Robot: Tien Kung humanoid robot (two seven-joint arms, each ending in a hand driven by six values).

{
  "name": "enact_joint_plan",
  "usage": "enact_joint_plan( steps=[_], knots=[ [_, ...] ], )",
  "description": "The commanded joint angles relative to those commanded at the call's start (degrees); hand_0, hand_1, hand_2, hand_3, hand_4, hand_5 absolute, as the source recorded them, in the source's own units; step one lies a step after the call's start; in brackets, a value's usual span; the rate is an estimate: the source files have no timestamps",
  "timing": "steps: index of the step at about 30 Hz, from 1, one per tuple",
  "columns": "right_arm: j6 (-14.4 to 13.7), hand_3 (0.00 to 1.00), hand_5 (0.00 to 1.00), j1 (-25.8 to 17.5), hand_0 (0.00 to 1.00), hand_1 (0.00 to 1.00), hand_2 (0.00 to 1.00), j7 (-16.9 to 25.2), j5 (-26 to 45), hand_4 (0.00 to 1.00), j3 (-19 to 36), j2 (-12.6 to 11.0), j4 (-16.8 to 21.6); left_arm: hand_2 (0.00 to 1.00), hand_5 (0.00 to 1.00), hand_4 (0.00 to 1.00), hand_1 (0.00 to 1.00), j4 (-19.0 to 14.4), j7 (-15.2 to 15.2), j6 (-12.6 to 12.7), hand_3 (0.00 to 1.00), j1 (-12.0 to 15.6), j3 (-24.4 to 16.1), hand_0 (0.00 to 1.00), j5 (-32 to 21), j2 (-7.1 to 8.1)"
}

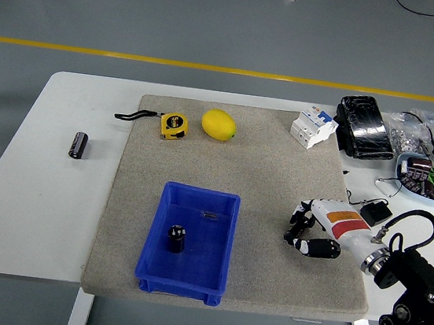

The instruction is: Pick up the battery,place it into the box

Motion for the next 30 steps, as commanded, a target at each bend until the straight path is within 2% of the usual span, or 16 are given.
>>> enact_joint_plan(
  steps=[3, 4, 9, 10, 15, 30],
  knots=[
    [0.98, 0.591, 0.261, -0.2, 0.385, 0.516, 0.66, -0.32, -1.03, 0.79, 0.61, -0.1, 0.7, 0.672, 0.677, 0.665, 0.624, -0.01, -0.07, -0.02, 0.645, -0.14, 0.13, 0.676, -0.14, 0.03],
    [1.18, 0.697, 0.3, -0.28, 0.454, 0.591, 0.709, -0.47, -1.53, 0.883, 0.86, -0.13, 1.14, 0.671, 0.677, 0.665, 0.624, 0.0, -0.1, -0.01, 0.644, -0.17, 0.14, 0.676, -0.23, 0.04],
    [1.88, 0.697, 0.3, -0.28, 0.454, 0.591, 0.709, -0.82, -2.62, 0.883, 1.47, -0.19, 2.54, 0.671, 0.677, 0.665, 0.624, 0.02, -0.18, 0.0, 0.644, -0.36, 0.24, 0.676, -0.32, 0.06],
    [1.94, 0.779, 0.315, -0.28, 0.487, 0.619, 0.735, -0.88, -2.7, 0.936, 1.53, -0.18, 2.64, 0.671, 0.677, 0.665, 0.623, 0.02, -0.19, 0.01, 0.644, -0.38, 0.27, 0.676, -0.39, 0.06],
    [2.0, 0.779, 0.315, -0.41, 0.487, 0.619, 0.735, -1.0, -2.9, 0.936, 1.69, -0.22, 2.77, 0.671, 0.677, 0.665, 0.623, 0.04, -0.23, 0.07, 0.644, -0.46, 0.34, 0.676, -0.55, 0.04],
    [0.96, 0.786, 0.322, 0.42, 0.498, 0.625, 0.742, -0.61, -1.69, 0.941, 0.62, 1.11, -0.3, 0.672, 0.677, 0.665, 0.623, -0.03, -0.14, -0.06, 0.645, -0.5, 0.3, 0.676, -0.34, 0.04]
  ],
)
